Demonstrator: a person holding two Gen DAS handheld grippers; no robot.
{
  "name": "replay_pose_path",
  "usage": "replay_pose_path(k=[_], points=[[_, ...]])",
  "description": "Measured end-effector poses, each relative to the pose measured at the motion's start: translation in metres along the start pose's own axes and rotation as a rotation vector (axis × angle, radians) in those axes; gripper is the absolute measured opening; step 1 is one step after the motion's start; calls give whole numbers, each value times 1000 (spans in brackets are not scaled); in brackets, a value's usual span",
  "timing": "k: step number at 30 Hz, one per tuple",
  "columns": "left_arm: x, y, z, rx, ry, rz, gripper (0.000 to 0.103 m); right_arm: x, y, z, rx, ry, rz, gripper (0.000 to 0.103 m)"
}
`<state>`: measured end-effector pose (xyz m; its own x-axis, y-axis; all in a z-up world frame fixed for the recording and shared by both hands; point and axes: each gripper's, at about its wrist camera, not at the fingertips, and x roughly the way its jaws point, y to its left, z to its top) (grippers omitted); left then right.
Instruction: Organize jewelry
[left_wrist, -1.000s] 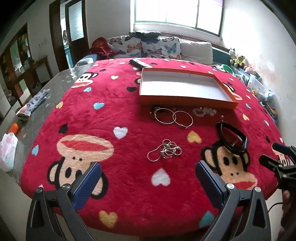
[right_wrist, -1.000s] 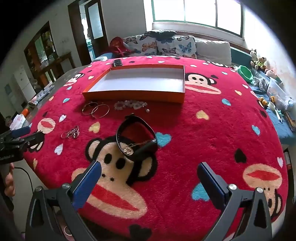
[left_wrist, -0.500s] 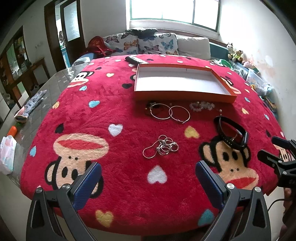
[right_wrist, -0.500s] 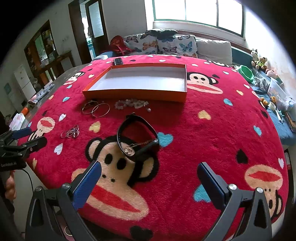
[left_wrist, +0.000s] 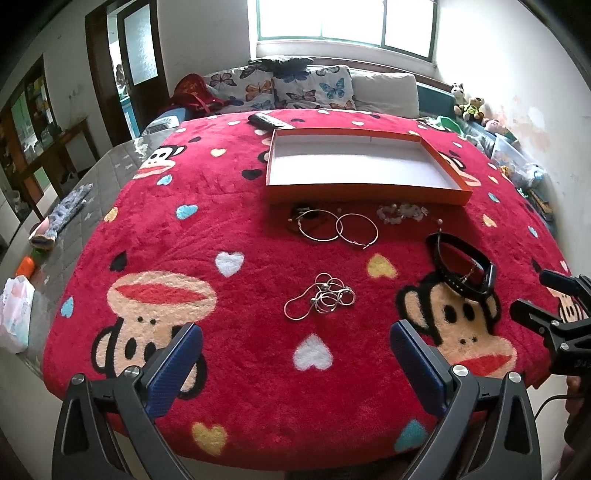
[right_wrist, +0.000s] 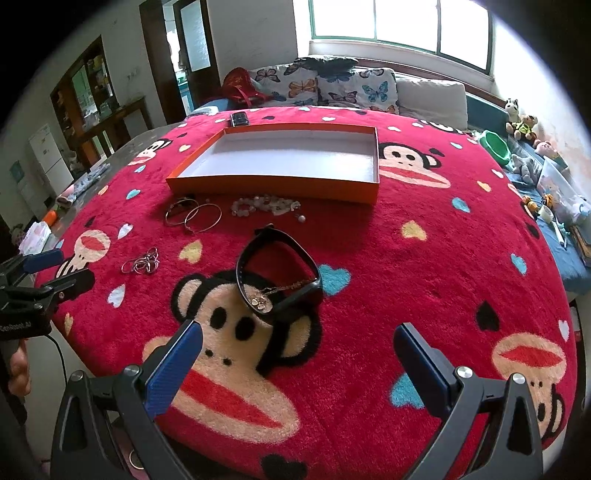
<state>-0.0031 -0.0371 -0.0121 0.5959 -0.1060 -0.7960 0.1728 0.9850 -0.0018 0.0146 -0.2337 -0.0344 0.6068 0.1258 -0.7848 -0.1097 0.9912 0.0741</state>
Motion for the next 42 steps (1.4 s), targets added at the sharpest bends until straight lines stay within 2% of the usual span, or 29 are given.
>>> replay_pose_path(k=[33,42], points=[[5,-4,5,13,4,8,103,5,5,6,-24,-4,21,103],[12,0,11,13,21,-4,103,13,0,18,-96,6,89,103]])
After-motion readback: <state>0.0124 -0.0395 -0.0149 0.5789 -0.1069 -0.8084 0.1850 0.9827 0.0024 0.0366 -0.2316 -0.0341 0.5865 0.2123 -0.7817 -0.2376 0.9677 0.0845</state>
